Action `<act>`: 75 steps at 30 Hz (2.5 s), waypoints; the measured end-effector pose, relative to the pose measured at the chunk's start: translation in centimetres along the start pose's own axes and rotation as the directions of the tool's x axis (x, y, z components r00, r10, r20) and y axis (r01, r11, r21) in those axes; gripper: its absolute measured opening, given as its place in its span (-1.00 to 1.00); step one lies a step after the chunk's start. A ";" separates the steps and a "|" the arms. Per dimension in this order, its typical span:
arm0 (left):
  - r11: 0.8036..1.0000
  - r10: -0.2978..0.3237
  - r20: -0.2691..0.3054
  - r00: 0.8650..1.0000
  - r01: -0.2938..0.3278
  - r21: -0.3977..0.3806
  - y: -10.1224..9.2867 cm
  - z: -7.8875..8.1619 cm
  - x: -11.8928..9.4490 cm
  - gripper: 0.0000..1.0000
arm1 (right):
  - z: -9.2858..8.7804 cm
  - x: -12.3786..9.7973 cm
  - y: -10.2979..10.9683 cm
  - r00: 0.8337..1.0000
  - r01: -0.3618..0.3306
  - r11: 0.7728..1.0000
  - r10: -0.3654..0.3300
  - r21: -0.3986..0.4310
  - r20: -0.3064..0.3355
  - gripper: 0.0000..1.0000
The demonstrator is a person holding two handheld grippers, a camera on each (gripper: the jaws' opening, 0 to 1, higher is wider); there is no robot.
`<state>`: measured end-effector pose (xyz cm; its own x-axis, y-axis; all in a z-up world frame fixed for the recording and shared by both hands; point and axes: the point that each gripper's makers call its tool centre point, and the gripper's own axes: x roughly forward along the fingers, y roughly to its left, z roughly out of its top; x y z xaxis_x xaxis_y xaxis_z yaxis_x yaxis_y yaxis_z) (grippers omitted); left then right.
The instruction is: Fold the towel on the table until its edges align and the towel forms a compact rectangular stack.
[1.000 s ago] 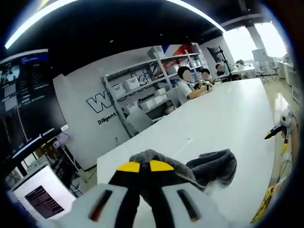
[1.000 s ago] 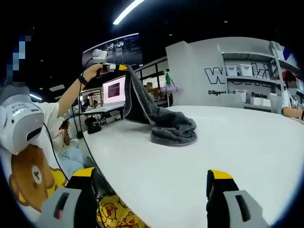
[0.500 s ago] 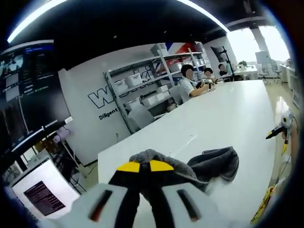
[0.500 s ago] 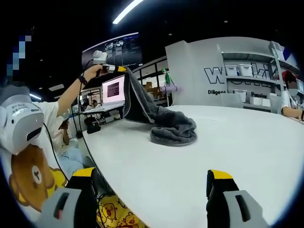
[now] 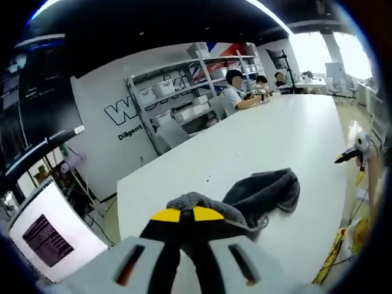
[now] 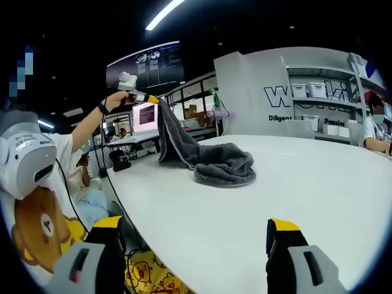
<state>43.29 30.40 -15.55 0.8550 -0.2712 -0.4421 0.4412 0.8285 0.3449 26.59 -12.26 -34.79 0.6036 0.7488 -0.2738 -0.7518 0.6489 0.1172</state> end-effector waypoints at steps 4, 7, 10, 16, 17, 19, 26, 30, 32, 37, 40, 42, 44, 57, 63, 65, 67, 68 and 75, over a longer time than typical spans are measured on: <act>1.000 -0.026 -0.052 0.998 0.027 0.005 -1.8 -3.1 0.3 -0.90 | -0.1 0.1 0.2 1.000 -0.007 1.000 0.007 -0.001 -0.001 0.99; 0.998 -0.059 -0.080 0.995 0.059 -0.008 -3.6 -5.4 0.3 -0.90 | -0.2 0.2 0.2 1.000 -0.012 1.000 0.012 0.001 -0.002 0.99; 0.994 -0.105 -0.101 0.989 0.103 -0.019 -5.9 -7.4 0.5 -0.90 | -0.2 0.4 0.3 1.000 -0.017 1.000 0.017 0.002 -0.002 0.99; 0.978 -0.210 -0.146 0.967 0.208 -0.024 -11.0 -10.5 1.1 -0.90 | -0.1 0.6 0.5 1.000 -0.030 1.000 0.030 -0.003 -0.004 0.99; 0.975 -0.220 -0.149 0.964 0.219 -0.026 -11.6 -10.9 1.2 -0.89 | -0.1 0.6 0.5 0.999 -0.032 0.999 0.032 -0.007 -0.006 0.99; 0.968 -0.251 -0.181 0.951 0.251 -0.024 -13.1 -12.1 1.5 -0.89 | -0.1 0.6 0.5 0.999 -0.033 0.999 0.033 -0.007 -0.005 0.99; 0.956 -0.289 -0.266 0.920 0.294 -0.020 -15.6 -15.5 2.1 -0.89 | -0.2 0.2 0.4 1.000 -0.027 1.000 0.027 -0.005 -0.004 0.99; 0.951 -0.305 -0.284 0.909 0.306 -0.042 -16.4 -17.0 2.4 -0.89 | -0.3 0.2 0.3 1.000 -0.024 1.000 0.024 0.001 -0.001 0.99; 0.949 -0.310 -0.294 0.904 0.310 -0.049 -16.7 -17.6 2.5 -0.89 | -0.4 0.2 0.4 1.000 -0.025 1.000 0.025 0.000 -0.003 0.99; 0.949 -0.313 -0.296 0.903 0.310 -0.058 -16.9 -17.9 2.3 -0.89 | -0.4 0.2 0.5 1.000 -0.029 1.000 0.029 -0.002 -0.002 0.99; 0.950 -0.311 -0.281 0.908 0.306 -0.062 -16.7 -17.5 2.1 -0.89 | -0.3 0.2 0.5 1.000 -0.028 1.000 0.028 -0.002 0.001 0.99; 0.951 -0.308 -0.272 0.912 0.302 -0.063 -16.6 -17.3 2.2 -0.89 | -0.4 0.3 0.5 1.000 -0.028 1.000 0.028 -0.001 0.002 0.99; 0.951 -0.309 -0.260 0.915 0.302 -0.068 -16.6 -17.2 2.2 -0.88 | -0.5 0.3 0.5 1.000 -0.028 1.000 0.028 0.000 0.000 0.99; 0.947 -0.319 -0.210 0.924 0.302 -0.106 -16.9 -16.8 1.2 -0.68 | -0.6 0.2 0.4 1.000 -0.028 1.000 0.028 0.005 -0.001 0.99; 0.942 -0.324 -0.164 0.932 0.302 -0.148 -17.4 -15.7 0.0 -0.55 | -0.7 0.4 0.6 0.999 -0.036 0.999 0.036 0.003 -0.005 0.99; 0.947 -0.313 -0.141 0.939 0.297 -0.121 -17.7 -15.0 -0.7 -0.53 | -0.7 0.4 0.5 0.999 -0.036 0.999 0.036 0.004 -0.005 0.99; 0.951 -0.298 -0.111 0.948 0.286 -0.117 -17.8 -14.3 -1.1 -0.53 | -0.7 0.4 0.5 0.999 -0.035 0.999 0.035 0.005 -0.005 0.99; 0.952 -0.294 -0.092 0.951 0.283 -0.121 -17.9 -13.9 -1.5 -0.51 | -0.7 0.4 0.4 0.999 -0.033 0.999 0.033 0.006 -0.006 0.99; 0.967 -0.232 -0.036 0.972 0.226 -0.116 -18.4 -13.5 -2.7 -0.16 | -1.0 0.4 0.2 0.999 -0.034 0.999 0.034 0.007 -0.018 0.99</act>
<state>29.13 22.48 -31.89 0.7191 -0.4379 -0.5396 0.5885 0.7967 0.1377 26.39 -11.99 -35.81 0.5726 0.7682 -0.2864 -0.7702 0.6238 0.1333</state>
